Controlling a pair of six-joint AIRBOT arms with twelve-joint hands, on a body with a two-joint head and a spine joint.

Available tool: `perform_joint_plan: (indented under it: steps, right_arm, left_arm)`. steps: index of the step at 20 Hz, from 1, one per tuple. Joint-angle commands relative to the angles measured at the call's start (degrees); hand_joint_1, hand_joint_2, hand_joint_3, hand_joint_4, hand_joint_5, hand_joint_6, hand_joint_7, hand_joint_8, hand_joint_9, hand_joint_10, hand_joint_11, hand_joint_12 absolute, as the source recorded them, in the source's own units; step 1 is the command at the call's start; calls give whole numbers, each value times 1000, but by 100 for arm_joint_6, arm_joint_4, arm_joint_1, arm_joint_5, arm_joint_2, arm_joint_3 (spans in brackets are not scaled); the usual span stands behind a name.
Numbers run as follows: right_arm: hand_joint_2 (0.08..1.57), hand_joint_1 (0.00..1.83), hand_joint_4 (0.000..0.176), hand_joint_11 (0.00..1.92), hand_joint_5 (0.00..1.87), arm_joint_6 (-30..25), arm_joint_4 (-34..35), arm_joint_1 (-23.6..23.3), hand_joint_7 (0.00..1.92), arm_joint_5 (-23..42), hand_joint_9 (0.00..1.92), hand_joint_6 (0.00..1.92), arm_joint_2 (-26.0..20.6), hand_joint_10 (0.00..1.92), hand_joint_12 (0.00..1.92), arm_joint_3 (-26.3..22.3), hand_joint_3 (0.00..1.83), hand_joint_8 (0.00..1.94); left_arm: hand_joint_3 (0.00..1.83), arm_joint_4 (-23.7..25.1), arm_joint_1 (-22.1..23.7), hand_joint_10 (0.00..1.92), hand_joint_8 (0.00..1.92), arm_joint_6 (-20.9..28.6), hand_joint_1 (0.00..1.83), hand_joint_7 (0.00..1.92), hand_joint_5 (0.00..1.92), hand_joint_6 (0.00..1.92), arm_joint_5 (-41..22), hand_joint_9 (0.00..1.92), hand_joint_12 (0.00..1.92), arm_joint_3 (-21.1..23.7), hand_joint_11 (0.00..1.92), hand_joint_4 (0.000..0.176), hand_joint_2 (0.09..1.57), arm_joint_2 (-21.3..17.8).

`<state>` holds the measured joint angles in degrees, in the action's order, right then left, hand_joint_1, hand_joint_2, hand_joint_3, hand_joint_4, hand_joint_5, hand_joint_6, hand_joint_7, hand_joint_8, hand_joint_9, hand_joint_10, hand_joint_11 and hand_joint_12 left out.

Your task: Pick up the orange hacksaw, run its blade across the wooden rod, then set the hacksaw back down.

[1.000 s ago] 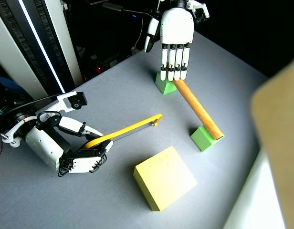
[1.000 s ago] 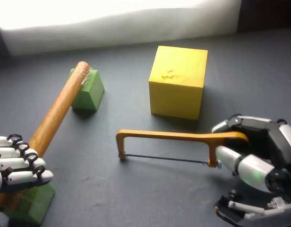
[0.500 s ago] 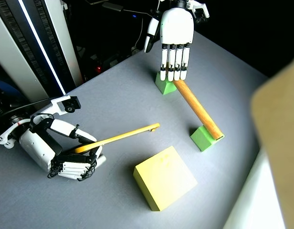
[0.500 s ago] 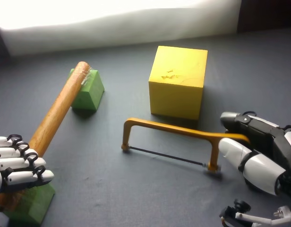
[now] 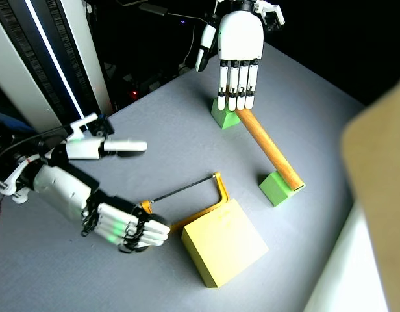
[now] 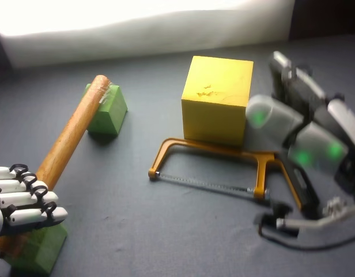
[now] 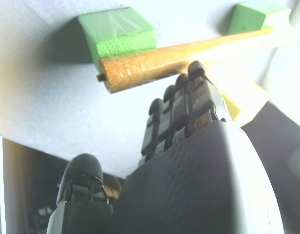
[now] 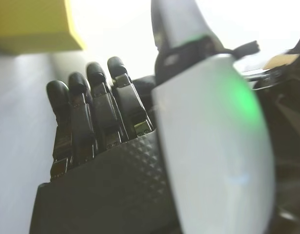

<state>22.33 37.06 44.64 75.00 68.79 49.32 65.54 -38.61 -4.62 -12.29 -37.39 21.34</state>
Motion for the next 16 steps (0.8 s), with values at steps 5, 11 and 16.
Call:
perform_joint_plan:
  steps: [5,11,16]
  right_arm:
    - [991,436,0,0,196,50,-1036,-686,215,-467,175,10,-501,14,808,-72,5,10]
    - [1098,502,0,666,884,-1036,-4244,-1390,995,-2266,815,366,-1064,960,1526,402,6,287]
    - [1162,496,0,1078,683,-1327,-6980,-1557,904,-1855,989,1863,-1321,1912,1919,859,1,1894]
  left_arm:
    - [0,-60,41,2,1,-1,17,97,102,1,-664,87,273,-242,0,0,1252,7]
    - [1,-581,35,90,36,-141,192,691,592,20,-1756,739,960,-563,356,0,1306,113]
    - [2,-1005,-40,875,464,-425,261,972,868,307,-3303,869,1393,-826,696,0,1330,238]
